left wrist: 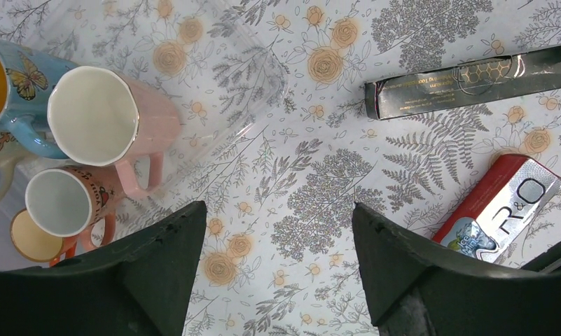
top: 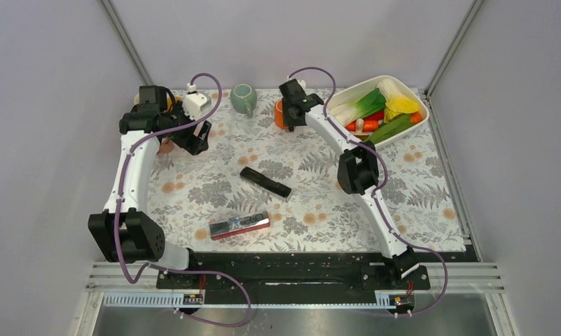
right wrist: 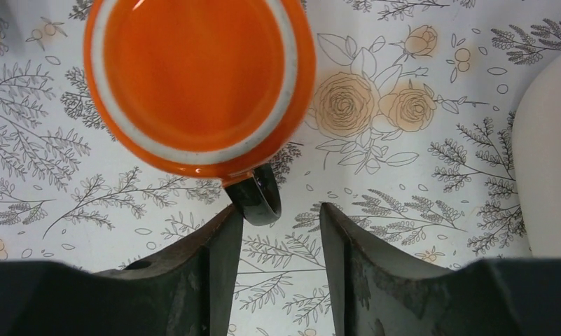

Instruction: Turn the mug right side up

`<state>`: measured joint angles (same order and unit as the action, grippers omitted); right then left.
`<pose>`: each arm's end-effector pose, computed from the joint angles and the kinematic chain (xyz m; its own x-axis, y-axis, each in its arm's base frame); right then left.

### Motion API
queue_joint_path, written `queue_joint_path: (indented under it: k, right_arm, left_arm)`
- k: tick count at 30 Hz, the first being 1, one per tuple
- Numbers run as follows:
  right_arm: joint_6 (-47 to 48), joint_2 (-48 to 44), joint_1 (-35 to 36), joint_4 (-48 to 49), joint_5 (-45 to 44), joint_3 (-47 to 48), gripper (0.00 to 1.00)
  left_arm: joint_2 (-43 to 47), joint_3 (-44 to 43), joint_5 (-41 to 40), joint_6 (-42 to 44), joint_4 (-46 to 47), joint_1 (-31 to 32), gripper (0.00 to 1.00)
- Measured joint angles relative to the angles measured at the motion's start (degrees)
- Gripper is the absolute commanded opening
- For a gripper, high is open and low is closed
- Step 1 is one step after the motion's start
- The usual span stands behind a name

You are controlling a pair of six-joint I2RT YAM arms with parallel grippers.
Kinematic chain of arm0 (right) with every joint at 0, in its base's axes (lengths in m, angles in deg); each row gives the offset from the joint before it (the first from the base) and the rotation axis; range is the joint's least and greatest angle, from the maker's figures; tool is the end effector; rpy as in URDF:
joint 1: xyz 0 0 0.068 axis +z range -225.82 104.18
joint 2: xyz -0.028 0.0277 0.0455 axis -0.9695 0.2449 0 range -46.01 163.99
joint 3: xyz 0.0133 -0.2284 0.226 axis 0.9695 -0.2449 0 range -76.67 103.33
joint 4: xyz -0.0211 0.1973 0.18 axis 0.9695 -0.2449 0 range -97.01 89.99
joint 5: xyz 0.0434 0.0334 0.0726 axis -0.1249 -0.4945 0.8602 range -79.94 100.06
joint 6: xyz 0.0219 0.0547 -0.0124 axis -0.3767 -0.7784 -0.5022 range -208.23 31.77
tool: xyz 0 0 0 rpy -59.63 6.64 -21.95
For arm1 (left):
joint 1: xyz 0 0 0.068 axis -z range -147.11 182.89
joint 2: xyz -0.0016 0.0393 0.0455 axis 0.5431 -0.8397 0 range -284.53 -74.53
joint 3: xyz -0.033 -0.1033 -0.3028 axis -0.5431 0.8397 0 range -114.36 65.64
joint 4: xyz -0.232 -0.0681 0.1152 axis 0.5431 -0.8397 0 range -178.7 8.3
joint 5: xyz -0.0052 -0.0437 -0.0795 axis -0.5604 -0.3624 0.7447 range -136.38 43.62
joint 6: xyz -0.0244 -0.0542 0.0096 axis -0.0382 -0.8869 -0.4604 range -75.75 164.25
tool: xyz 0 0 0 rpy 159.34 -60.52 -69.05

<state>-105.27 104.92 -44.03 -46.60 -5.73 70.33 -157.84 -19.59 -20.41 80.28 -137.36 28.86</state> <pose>0.5371 0.3186 0.2184 -0.7328 -0.1224 -0.6693 -0.1519 0.9883 -0.0144 0.3011 0.0017 0.4019 -0.5357 0.4923 -0.6861 0.6309 0.7734 0.0623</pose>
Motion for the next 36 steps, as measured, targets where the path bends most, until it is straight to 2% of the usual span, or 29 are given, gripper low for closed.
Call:
queue_joint_path:
  k: [2, 10, 12, 15, 17, 20, 22, 24, 29, 31, 36]
  right_arm:
    - [-0.72, 0.07, -0.96, -0.28, 1.22, 0.0, 0.47]
    - [-0.42, 1.49, -3.34, -0.79, 9.7, 1.27, 0.55]
    - [0.04, 1.64, -3.32, -0.66, 11.45, 1.27, 0.55]
    - [0.98, 1.73, -3.19, -0.42, 13.99, 1.27, 0.44]
    - [1.44, 1.73, -3.13, -0.11, 14.8, 1.27, 0.32]
    - [2.03, 1.73, -2.97, 0.15, 15.39, 1.27, 0.23]
    - [2.16, 1.73, -2.8, 0.42, 15.32, 1.27, 0.09]
    - [2.21, 1.73, -2.64, 0.5, 14.97, 1.27, 0.01]
    - [2.29, 1.62, -2.29, 1.68, 14.34, -0.48, 0.0]
    - [2.86, 0.52, -2.21, 3.15, 14.23, -4.35, 0.0]
    - [4.55, -8.72, -1.22, 8.04, 11.85, -23.21, 0.0]
  left_arm:
    - [0.61, 0.0, 0.09, 0.2, -0.09, 0.0, 0.8]
    - [2.01, 0.0, 0.17, 0.37, -1.09, 0.0, 0.8]
    - [2.56, -0.02, 0.17, 0.11, -1.62, 0.0, 0.8]
    - [3.85, -0.02, 0.13, -0.37, -2.03, 0.0, 0.8]
    - [4.98, -0.02, -0.09, -0.87, -2.1, 0.0, 0.8]
    - [6.58, -0.02, -0.28, -1.66, -2.14, 0.0, 0.81]
    - [7.67, -0.02, -0.28, -2.1, -2.14, 0.0, 0.82]
    - [9.01, -0.02, -0.28, -2.56, -2.16, 0.0, 0.83]
    - [10.56, -0.02, -0.35, -2.99, -2.54, 0.0, 0.83]
    - [10.82, -0.02, -0.37, -3.1, -3.17, 0.0, 0.83]
    - [11.74, 0.52, -0.24, -3.04, -4.2, 0.0, 0.83]
